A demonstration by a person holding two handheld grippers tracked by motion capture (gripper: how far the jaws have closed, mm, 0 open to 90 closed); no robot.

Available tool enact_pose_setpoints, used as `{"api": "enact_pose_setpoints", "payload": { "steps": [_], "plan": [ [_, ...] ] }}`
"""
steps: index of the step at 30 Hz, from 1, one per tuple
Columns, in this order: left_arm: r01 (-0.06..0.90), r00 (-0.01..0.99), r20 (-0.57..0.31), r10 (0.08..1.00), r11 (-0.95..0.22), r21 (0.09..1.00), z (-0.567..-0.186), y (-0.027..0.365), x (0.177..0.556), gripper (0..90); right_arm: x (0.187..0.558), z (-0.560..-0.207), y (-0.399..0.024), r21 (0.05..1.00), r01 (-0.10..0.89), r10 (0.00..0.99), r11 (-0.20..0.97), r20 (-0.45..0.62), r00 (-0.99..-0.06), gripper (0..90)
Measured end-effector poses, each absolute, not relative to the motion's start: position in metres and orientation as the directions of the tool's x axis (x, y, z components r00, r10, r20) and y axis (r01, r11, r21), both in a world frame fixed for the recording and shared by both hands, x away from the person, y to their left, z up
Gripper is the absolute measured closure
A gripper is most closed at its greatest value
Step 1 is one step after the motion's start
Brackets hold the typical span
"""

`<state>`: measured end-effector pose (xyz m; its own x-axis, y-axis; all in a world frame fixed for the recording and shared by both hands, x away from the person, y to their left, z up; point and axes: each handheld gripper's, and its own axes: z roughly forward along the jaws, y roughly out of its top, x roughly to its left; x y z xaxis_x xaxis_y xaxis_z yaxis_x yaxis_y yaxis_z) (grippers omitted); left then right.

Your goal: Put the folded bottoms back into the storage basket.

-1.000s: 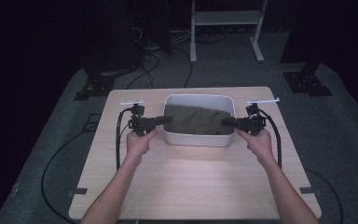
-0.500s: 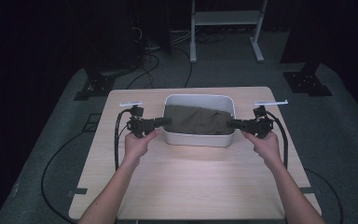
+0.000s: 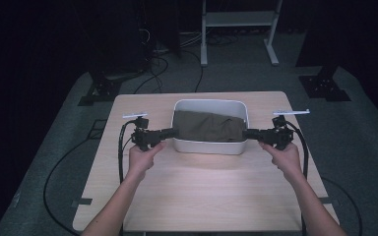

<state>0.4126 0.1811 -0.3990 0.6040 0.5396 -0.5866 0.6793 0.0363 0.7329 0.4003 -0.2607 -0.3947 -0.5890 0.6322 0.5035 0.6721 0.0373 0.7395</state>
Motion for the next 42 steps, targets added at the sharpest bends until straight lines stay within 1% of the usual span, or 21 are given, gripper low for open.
{"api": "enact_pose_setpoints", "payload": {
  "steps": [5,13,27,36,42],
  "plan": [
    [0.683,0.604,-0.594,0.532,0.04,0.73,-0.4,0.183,0.409,49.6,0.398,-0.396,-0.262,0.739,0.672,0.63,0.042,0.502,-0.592,61.4],
    [0.666,0.626,-0.58,0.521,0.03,0.746,-0.395,0.182,0.4,49.5,0.391,-0.399,-0.267,0.741,0.67,0.627,0.043,0.502,-0.596,60.7],
    [0.677,0.631,-0.584,0.511,0.006,0.736,-0.405,0.179,0.391,49.4,0.377,-0.403,-0.276,0.743,0.669,0.608,0.036,0.515,-0.605,60.2],
    [0.68,0.632,-0.589,0.505,0.005,0.734,-0.412,0.182,0.382,48.3,0.366,-0.408,-0.281,0.744,0.667,0.598,0.037,0.518,-0.611,57.9],
    [0.689,0.624,-0.6,0.5,0.009,0.725,-0.419,0.183,0.379,46.4,0.361,-0.413,-0.284,0.737,0.675,0.598,0.035,0.525,-0.605,53.5]
  ]
}}
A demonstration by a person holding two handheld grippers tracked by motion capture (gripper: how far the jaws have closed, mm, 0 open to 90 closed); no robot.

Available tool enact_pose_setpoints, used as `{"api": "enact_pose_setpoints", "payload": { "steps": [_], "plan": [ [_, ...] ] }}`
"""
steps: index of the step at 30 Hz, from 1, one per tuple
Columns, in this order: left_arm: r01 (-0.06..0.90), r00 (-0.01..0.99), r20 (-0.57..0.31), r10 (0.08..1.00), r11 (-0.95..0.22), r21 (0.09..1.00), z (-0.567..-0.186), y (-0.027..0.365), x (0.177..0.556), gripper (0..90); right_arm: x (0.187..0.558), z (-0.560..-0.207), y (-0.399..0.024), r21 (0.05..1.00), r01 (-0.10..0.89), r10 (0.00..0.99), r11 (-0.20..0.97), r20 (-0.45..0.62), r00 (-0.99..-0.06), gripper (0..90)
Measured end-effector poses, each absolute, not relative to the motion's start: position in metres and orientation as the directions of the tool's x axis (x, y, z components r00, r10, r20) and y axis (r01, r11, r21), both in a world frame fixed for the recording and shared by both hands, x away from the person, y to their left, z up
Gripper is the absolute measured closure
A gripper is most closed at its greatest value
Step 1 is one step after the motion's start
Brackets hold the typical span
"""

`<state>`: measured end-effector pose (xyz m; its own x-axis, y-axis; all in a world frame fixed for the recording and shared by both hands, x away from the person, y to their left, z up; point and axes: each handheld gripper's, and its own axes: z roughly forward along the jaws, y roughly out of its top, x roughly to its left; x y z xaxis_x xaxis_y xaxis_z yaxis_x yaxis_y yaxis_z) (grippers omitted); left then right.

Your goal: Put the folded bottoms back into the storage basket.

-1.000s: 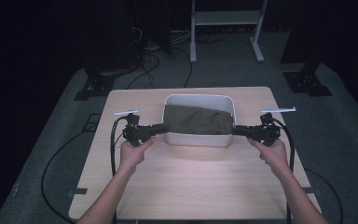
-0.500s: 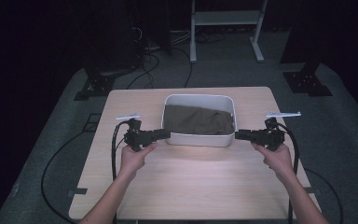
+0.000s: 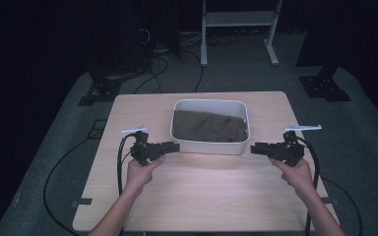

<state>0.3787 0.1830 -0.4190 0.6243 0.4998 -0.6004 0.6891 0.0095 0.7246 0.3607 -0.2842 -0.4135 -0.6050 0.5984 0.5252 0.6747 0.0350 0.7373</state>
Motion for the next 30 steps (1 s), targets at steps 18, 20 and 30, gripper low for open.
{"api": "enact_pose_setpoints", "payload": {
  "steps": [18,20,30],
  "plan": [
    [0.689,0.627,-0.594,0.504,-0.004,0.724,-0.432,0.186,0.368,40.2,0.346,-0.433,-0.295,0.72,0.693,0.601,0.024,0.544,-0.585,46.0],
    [0.687,0.627,-0.593,0.506,0.001,0.727,-0.432,0.186,0.366,39.9,0.345,-0.434,-0.295,0.72,0.694,0.603,0.023,0.544,-0.584,45.1],
    [0.682,0.633,-0.586,0.506,-0.007,0.731,-0.44,0.189,0.36,38.8,0.338,-0.443,-0.301,0.716,0.698,0.604,0.016,0.549,-0.578,43.5]
  ]
}}
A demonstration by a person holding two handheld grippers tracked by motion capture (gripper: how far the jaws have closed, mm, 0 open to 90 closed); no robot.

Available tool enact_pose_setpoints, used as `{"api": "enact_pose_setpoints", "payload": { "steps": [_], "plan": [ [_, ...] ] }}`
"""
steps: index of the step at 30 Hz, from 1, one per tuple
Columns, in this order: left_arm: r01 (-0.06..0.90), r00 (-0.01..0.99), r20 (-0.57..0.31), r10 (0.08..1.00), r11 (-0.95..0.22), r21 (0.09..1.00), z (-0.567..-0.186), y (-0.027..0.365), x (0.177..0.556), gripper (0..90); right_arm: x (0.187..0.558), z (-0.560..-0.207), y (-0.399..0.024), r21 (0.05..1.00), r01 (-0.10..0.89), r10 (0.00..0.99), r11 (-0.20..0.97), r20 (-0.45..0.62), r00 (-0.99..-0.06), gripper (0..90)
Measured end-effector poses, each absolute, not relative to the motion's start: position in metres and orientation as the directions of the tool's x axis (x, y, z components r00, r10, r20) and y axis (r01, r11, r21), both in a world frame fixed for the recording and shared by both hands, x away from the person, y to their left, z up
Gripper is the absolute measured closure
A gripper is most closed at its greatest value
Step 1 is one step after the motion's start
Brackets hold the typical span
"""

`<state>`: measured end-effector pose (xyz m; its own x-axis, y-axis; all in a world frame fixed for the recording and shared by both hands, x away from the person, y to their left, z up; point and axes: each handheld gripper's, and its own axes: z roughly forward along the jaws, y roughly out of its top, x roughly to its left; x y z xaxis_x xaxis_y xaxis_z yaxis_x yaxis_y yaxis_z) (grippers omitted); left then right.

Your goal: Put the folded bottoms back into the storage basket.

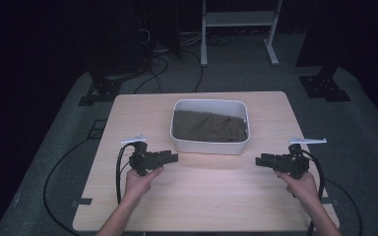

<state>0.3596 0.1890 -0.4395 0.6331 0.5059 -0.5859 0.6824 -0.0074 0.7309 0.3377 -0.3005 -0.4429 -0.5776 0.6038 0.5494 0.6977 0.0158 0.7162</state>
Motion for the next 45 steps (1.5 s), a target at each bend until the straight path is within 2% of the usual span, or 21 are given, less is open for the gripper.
{"api": "enact_pose_setpoints", "payload": {
  "steps": [8,11,27,36,45],
  "plan": [
    [0.683,0.629,-0.589,0.507,0.0,0.73,-0.443,0.191,0.356,35.9,0.332,-0.45,-0.305,0.715,0.699,0.604,0.007,0.555,-0.573,42.6],
    [0.686,0.627,-0.593,0.506,0.003,0.728,-0.445,0.192,0.354,30.9,0.33,-0.452,-0.307,0.713,0.702,0.607,0.007,0.554,-0.569,42.1],
    [0.682,0.633,-0.576,0.517,-0.019,0.731,-0.453,0.194,0.343,24.5,0.315,-0.461,-0.316,0.714,0.7,0.606,0.005,0.555,-0.57,36.8],
    [0.694,0.614,-0.59,0.524,-0.003,0.72,-0.46,0.198,0.338,16.7,0.307,-0.463,-0.318,0.721,0.693,0.613,0.015,0.541,-0.576,34.2],
    [0.694,0.611,-0.597,0.52,0.012,0.72,-0.465,0.203,0.331,14.5,0.298,-0.466,-0.323,0.724,0.69,0.612,-0.001,0.546,-0.572,33.9]
  ]
}}
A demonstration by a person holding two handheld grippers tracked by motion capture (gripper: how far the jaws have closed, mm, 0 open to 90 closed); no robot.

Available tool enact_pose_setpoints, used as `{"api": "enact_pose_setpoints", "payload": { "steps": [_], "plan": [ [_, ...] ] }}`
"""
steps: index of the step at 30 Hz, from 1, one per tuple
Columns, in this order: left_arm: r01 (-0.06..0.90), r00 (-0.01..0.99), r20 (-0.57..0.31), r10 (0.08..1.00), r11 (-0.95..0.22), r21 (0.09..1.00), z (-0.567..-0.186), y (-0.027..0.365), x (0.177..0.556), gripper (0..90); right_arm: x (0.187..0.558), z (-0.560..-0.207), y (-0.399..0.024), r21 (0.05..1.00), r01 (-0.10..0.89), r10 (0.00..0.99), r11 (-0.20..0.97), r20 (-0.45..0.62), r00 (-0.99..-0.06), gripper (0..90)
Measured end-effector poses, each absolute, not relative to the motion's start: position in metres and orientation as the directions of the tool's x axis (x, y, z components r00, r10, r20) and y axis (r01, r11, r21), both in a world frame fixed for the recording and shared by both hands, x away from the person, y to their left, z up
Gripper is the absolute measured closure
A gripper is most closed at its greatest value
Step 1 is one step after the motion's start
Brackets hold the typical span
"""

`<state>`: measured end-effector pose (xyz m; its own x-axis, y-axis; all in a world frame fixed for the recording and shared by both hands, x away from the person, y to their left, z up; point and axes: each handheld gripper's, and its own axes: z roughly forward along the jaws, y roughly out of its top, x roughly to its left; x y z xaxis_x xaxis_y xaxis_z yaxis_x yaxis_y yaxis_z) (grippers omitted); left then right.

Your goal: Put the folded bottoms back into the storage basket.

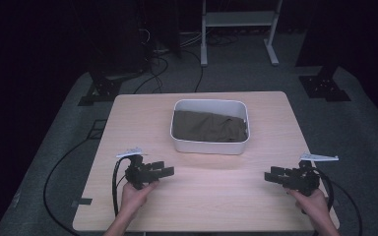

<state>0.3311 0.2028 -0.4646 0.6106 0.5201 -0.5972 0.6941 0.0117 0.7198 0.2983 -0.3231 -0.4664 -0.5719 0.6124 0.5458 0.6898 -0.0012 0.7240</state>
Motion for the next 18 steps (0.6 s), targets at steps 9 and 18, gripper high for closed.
{"api": "enact_pose_setpoints", "payload": {
  "steps": [9,18],
  "plan": [
    [0.694,0.595,-0.615,0.518,0.056,0.718,-0.472,0.21,0.32,13.6,0.285,-0.47,-0.33,0.731,0.682,0.621,-0.014,0.541,-0.567,33.2],
    [0.676,0.592,-0.614,0.522,0.093,0.731,-0.476,0.216,0.303,13.5,0.265,-0.478,-0.328,0.765,0.643,0.633,-0.037,0.516,-0.577,31.3]
  ]
}}
